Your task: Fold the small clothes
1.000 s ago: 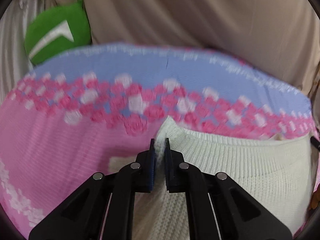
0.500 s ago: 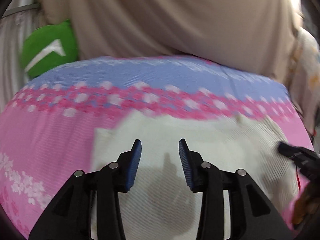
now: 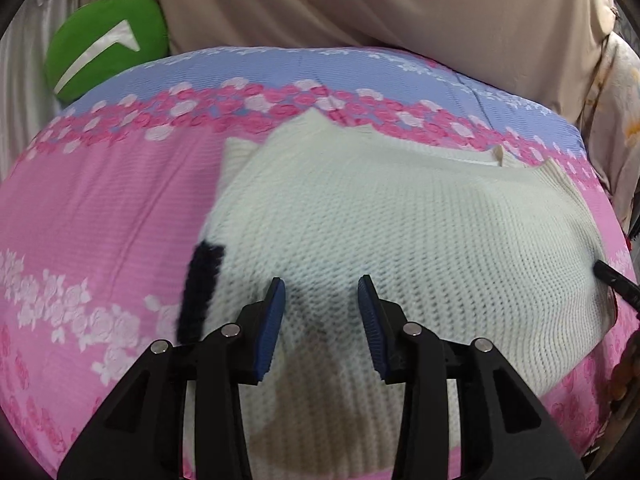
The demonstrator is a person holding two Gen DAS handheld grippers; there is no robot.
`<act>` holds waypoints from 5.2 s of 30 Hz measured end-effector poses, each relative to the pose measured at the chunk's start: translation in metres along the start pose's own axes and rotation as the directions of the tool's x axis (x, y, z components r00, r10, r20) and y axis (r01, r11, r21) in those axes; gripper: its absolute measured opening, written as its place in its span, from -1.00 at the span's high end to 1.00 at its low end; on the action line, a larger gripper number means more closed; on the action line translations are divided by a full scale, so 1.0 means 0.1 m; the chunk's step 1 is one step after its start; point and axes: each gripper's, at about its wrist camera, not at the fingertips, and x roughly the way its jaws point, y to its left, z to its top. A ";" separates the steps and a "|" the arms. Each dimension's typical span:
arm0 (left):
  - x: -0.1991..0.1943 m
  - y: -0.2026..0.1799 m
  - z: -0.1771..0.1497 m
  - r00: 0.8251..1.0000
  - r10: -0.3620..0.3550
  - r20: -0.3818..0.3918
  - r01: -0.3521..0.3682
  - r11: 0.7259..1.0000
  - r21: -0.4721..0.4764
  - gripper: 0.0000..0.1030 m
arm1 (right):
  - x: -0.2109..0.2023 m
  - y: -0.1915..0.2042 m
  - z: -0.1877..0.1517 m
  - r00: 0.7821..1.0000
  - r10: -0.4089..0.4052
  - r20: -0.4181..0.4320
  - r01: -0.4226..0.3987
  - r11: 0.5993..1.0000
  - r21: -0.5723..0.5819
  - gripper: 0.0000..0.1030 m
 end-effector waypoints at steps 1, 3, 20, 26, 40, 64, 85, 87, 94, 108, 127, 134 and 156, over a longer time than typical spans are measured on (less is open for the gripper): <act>-0.02 0.00 0.00 1.000 0.002 -0.003 -0.002 1.000 -0.010 0.28 | -0.08 -0.10 0.01 1.000 -0.024 0.019 0.023 0.999 0.046 0.94; 0.01 -0.03 0.01 1.000 0.017 -0.003 -0.017 1.000 -0.011 0.28 | -0.13 -0.04 0.05 0.999 -0.037 0.038 0.036 0.999 0.026 0.73; -0.46 0.59 0.08 0.993 0.092 0.078 -0.067 0.959 -0.275 0.20 | 0.04 0.60 0.35 0.990 0.140 0.017 -0.138 0.988 -0.073 0.73; -0.30 0.88 -0.11 0.998 -0.052 0.029 0.059 0.890 -0.453 0.17 | 0.44 1.36 0.36 0.973 0.216 -0.079 -0.229 0.948 -0.220 0.73; 0.03 0.80 -0.11 0.990 -0.131 0.055 0.142 0.887 -0.440 -0.47 | 1.01 1.51 0.32 0.952 0.243 -0.187 -0.281 0.935 -0.217 0.79; -0.47 -1.71 0.77 0.887 -0.448 0.114 0.436 0.893 0.115 0.59 | 0.12 0.36 0.18 0.967 0.256 -0.012 -0.256 0.967 -0.007 0.38; -0.34 -2.14 0.39 0.888 -0.459 -0.023 0.456 0.874 0.168 -0.05 | -0.32 -0.16 0.41 0.929 0.362 0.070 -0.366 0.930 0.044 -0.38; -0.34 -1.95 0.31 0.900 -0.434 -0.031 0.434 0.891 0.135 -0.12 | -0.20 -0.10 0.47 0.920 0.390 0.040 -0.392 0.918 0.064 -0.39; -0.26 -1.40 -0.02 0.921 -0.385 -0.060 0.387 0.922 0.027 -0.12 | 0.19 0.21 0.52 0.881 0.468 -0.065 -0.461 0.882 0.097 -0.46; -0.11 -1.32 0.01 0.922 -0.379 -0.083 0.379 0.925 -0.007 -0.14 | -0.05 0.18 0.74 0.859 0.511 0.025 -0.511 0.859 0.025 0.56; 0.02 -1.40 -0.03 0.936 -0.335 -0.112 0.338 0.941 0.006 -0.17 | -0.58 -0.08 0.26 0.934 0.352 0.062 -0.351 0.936 -0.029 -0.18; -0.03 -1.29 0.03 0.937 -0.344 -0.063 0.341 0.939 -0.047 -0.17 | -0.45 0.23 0.03 0.921 0.389 0.001 -0.388 0.918 -0.079 -0.36; 0.03 -1.43 -0.22 0.933 -0.291 -0.213 0.321 0.939 0.122 0.08 | -0.43 -0.31 -0.17 0.959 0.281 -0.040 -0.280 0.960 0.018 0.52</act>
